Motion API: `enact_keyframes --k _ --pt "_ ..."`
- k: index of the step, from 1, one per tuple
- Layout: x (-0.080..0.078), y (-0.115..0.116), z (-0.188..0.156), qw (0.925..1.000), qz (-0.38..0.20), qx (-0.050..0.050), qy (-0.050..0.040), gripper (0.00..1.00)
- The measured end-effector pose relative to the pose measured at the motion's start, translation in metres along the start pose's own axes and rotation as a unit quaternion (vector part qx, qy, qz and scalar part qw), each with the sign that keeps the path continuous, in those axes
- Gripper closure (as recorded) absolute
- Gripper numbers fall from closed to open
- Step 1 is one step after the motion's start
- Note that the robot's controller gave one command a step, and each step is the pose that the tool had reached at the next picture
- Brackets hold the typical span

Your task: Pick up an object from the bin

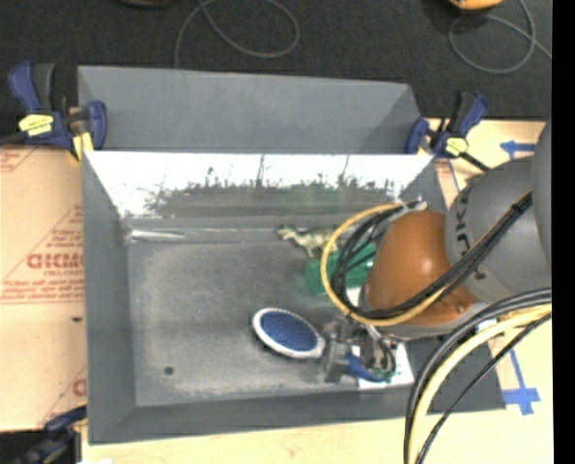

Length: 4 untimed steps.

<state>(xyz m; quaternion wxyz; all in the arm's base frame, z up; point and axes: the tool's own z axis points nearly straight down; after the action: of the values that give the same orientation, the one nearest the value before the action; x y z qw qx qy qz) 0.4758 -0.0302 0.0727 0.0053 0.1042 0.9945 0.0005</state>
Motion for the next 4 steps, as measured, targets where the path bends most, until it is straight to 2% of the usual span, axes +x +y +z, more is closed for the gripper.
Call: enact_keyframes --k 2,3,4 --pt "0.001 -0.001 -0.003 1.0000 0.000 0.000 0.0020 1.00" --pt "0.003 -0.001 -0.018 1.0000 0.000 0.001 0.0086 1.00" --pt "0.003 -0.001 -0.040 1.0000 -0.001 0.001 0.0083 1.00"
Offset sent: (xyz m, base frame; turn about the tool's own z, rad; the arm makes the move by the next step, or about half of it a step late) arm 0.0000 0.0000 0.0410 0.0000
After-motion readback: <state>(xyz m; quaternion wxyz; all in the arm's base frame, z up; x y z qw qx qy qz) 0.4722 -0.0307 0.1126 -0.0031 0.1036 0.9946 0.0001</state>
